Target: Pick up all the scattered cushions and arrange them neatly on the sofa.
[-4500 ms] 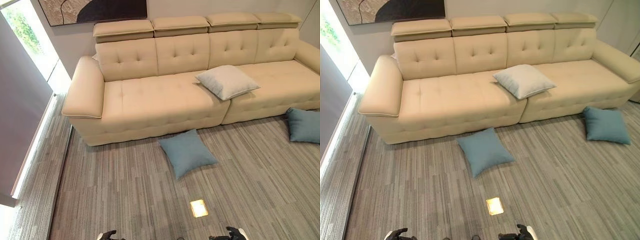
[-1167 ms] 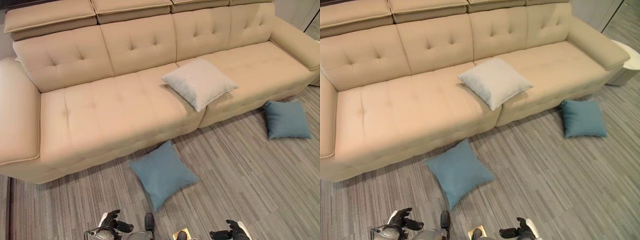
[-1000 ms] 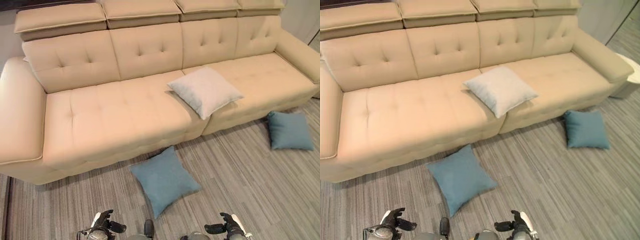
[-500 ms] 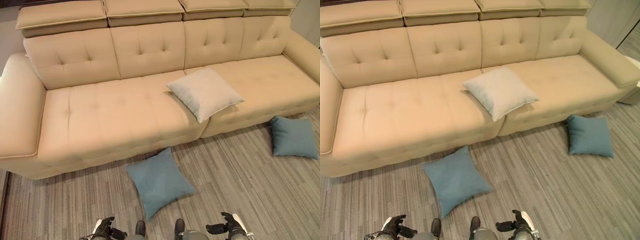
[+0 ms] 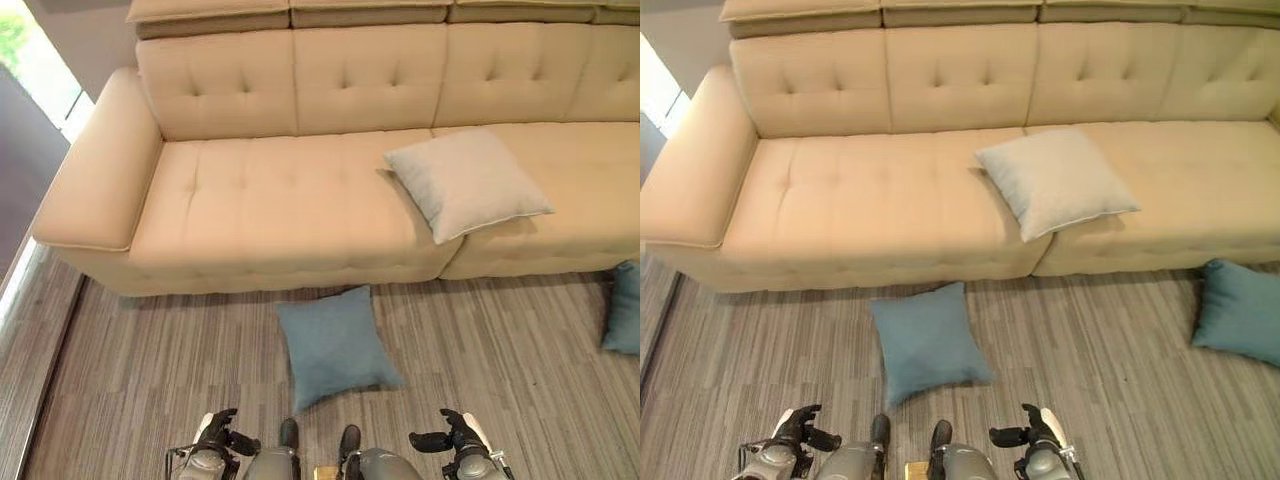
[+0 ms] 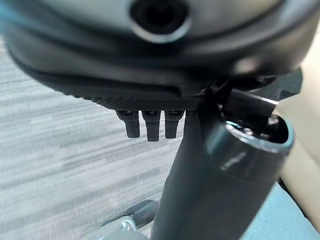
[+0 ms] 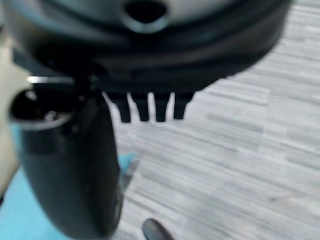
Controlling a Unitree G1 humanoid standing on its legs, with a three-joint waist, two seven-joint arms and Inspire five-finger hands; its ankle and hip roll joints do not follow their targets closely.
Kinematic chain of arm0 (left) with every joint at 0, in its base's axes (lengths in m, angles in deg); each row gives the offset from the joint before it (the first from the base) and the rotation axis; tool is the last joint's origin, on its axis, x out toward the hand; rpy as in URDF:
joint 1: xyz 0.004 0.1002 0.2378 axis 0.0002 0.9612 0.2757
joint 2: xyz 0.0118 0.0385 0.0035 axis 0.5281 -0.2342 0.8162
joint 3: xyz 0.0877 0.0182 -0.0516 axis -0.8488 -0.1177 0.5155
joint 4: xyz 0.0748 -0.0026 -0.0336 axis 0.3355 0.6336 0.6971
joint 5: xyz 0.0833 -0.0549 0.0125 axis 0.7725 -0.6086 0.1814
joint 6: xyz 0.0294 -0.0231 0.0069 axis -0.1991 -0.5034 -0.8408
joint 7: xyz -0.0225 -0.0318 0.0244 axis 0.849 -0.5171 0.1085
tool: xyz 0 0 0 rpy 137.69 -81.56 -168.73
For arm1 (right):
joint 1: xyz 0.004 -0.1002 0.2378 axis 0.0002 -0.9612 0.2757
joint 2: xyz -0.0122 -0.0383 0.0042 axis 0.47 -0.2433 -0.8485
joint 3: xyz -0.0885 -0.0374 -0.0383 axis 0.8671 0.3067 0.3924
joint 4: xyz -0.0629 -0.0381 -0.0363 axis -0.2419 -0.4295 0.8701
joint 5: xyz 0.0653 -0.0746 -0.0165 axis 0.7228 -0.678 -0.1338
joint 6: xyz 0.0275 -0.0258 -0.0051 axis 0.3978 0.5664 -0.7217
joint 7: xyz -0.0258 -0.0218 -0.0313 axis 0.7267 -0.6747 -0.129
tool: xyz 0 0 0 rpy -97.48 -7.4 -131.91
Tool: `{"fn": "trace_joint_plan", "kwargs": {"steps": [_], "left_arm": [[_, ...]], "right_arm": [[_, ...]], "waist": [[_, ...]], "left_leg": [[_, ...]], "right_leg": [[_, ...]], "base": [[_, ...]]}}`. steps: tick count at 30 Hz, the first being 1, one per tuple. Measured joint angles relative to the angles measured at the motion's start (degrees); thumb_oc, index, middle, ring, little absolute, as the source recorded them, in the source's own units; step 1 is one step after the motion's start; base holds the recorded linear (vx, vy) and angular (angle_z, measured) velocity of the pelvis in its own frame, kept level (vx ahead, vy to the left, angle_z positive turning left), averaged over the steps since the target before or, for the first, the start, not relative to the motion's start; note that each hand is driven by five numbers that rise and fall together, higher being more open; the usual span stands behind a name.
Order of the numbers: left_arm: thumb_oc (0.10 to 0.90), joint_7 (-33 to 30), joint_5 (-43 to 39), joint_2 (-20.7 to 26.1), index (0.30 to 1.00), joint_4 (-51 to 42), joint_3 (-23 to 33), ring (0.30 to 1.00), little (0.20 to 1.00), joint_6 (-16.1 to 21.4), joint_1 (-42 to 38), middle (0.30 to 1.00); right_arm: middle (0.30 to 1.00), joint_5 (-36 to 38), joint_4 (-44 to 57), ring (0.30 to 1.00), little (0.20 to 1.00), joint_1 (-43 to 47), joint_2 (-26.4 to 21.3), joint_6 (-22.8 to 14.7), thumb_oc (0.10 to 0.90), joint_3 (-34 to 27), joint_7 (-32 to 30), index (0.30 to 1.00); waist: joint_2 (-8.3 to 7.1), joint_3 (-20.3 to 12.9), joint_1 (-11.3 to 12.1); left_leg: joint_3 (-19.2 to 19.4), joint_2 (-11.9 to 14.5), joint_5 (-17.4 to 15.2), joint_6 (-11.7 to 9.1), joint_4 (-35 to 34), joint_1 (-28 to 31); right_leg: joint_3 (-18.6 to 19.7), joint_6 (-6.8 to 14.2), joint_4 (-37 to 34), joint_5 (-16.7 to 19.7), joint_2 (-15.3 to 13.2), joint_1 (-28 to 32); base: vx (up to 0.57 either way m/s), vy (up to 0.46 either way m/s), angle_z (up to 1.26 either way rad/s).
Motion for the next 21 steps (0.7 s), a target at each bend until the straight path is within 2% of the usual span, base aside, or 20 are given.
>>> {"fn": "trace_joint_plan", "kwargs": {"steps": [3,5,6,7,8,9,10,11,13,14,15,17,20,21], "left_arm": [[0.8,-0.02,-0.02,0.45,0.9,-0.7,0.23,0.9,0.9,0.0,0.92,0.9],[0.8,0.07,0.04,0.41,0.9,-0.51,0.17,0.9,0.9,-0.1,1.22,0.9],[0.8,0.11,0.09,0.13,0.9,-0.62,0.15,0.9,0.9,-0.09,1.38,0.9],[0.8,0.16,0.09,-0.01,0.9,-0.59,0.17,0.9,0.9,-0.08,1.4,0.9],[0.8,0.15,0.09,-0.26,0.9,-0.63,0.18,0.9,0.9,-0.05,1.57,0.9],[0.8,0.31,0.09,-0.43,0.9,-0.68,0.19,0.9,0.9,-0.03,1.37,0.9],[0.8,0.29,0.09,-0.52,0.9,-0.52,0.19,0.9,0.9,-0.07,0.88,0.9],[0.8,0.28,0.1,-0.39,0.9,-0.76,0.19,0.9,0.9,0.19,0.65,0.9],[0.8,0.26,0.09,-0.38,0.9,-0.77,0.17,0.9,0.9,0.22,0.11,0.9],[0.8,0.2,0.06,0.0,0.9,-0.71,0.18,0.9,0.9,0.23,-0.32,0.9],[0.8,0.14,0.05,0.19,0.9,-0.67,0.18,0.9,0.9,0.23,-0.51,0.9],[0.8,-0.02,0.06,1.08,0.9,-0.6,0.19,0.9,0.9,0.24,-0.52,0.9],[0.8,-0.11,-0.01,2.06,0.9,-0.13,0.19,0.9,0.9,0.22,-0.37,0.9],[0.8,-0.1,-0.01,2.44,0.9,0.1,0.19,0.9,0.9,0.22,0.17,0.9]], "right_arm": [[0.9,0.04,0.09,0.9,0.9,-0.47,-0.16,0.1,0.8,-0.17,-0.09,0.9],[0.9,0.03,0.01,0.9,0.9,0.39,-0.28,0.12,0.8,-0.15,-0.12,0.9],[0.9,0.03,0.04,0.9,0.9,0.21,-0.39,0.11,0.8,-0.12,-0.13,0.9],[0.9,-0.02,0.02,0.9,0.9,0.23,-0.45,0.13,0.8,-0.06,-0.13,0.9],[0.9,-0.19,0.09,0.9,0.9,0.21,-0.55,0.15,0.8,-0.01,-0.09,0.9],[0.9,-0.27,0.1,0.9,0.9,0.31,-0.53,0.19,0.8,0.02,-0.1,0.9],[0.9,-0.3,0.19,0.9,0.9,0.23,-0.52,0.14,0.8,0.04,-0.04,0.9],[0.9,-0.37,0.11,0.9,0.9,0.09,-0.3,0.2,0.8,0.07,0.02,0.9],[0.9,-0.45,0.11,0.9,0.9,0.27,-0.26,0.23,0.8,0.03,0.03,0.9],[0.9,-0.45,0.22,0.9,0.9,0.36,-0.18,0.17,0.8,0.15,0.07,0.9],[0.9,-0.44,1.06,0.9,0.9,0.58,-0.2,0.12,0.8,0.36,0.05,0.9],[0.9,-0.45,2.19,0.9,0.9,0.76,0.02,-0.08,0.8,0.99,0.11,0.9],[0.9,-0.49,3.15,0.9,0.9,1.31,0.3,-0.37,0.8,1.07,0.14,0.9],[0.9,-0.48,3.13,0.9,0.9,1.63,0.32,-0.35,0.8,1.06,0.12,0.9]], "waist": [[0.2,0.72,0.46],[0.33,0.82,0.46],[0.46,0.85,0.18],[0.61,0.87,0.15],[1.34,0.69,0.38],[2.03,0.82,0.26],[2.01,0.82,0.1],[1.87,0.77,0.47],[1.84,0.76,0.27],[1.83,0.81,0.3],[2.01,0.97,0.27],[2.36,1.17,0.44],[2.35,1.23,0.54],[2.23,1.2,0.44]], "left_leg": [[1.19,2.0,0.13,0.08,-3.97,0.77],[0.84,2.14,0.14,0.09,-5.69,2.02],[0.78,1.98,0.29,0.13,-6.38,2.67],[0.93,1.94,0.26,0.21,-6.44,2.88],[1.06,2.68,2.17,0.96,-7.06,4.01],[1.32,3.0,2.72,1.82,-7.54,5.64],[1.21,2.51,2.55,2.12,-7.47,5.87],[1.46,1.75,1.65,3.23,-7.26,6.72],[1.29,0.56,0.92,4.03,-7.12,7.52],[0.96,-0.61,-0.18,5.41,-6.41,7.95],[0.53,-0.96,-0.73,5.96,-6.25,8.32],[0.27,-1.43,-0.98,6.24,-6.36,9.1],[-0.98,-1.84,-1.31,5.89,-6.51,9.4],[-1.86,-2.13,-1.46,5.38,-6.5,9.38]], "right_leg": [[0.75,2.44,-5.33,1.77,2.66,3.24],[1.6,2.77,-7.01,2.41,3.28,4.98],[1.83,1.72,-7.36,3.08,3.28,5.84],[2.2,1.61,-7.31,2.98,3.31,6.24],[2.97,1.06,-6.17,2.12,3.74,6.29],[3.31,1.71,-2.87,-0.22,3.64,5.97],[2.96,2.26,-0.68,-0.85,3.01,5.09],[2.71,3.44,5.31,-3.28,1.42,2.96],[2.57,4.81,13.0,-6.11,-0.84,0.48],[2.9,6.05,20.36,-7.15,-2.89,-2.4],[3.06,6.17,23.5,-8.89,-3.92,-4.06],[3.35,6.99,23.04,-9.63,-5.96,-5.74],[6.06,7.34,15.35,-9.31,-7.41,-6.37],[7.82,8.42,10.52,-8.4,-7.38,-6.15]], "base": [[0.18,0.099,-0.05],[0.15,0.127,-0.32],[0.13,0.145,-0.3],[0.16,0.219,-0.38],[0.09,0.162,-0.4],[0.09,0.162,-0.3],[0.05,0.096,-0.17],[0.04,0.072,0.04],[0.07,0.079,0.1],[0.07,0.039,0.17],[0.14,-0.014,0.18],[0.13,-0.071,0.18],[0.08,-0.088,0.23],[0.04,-0.072,0.3]]}}
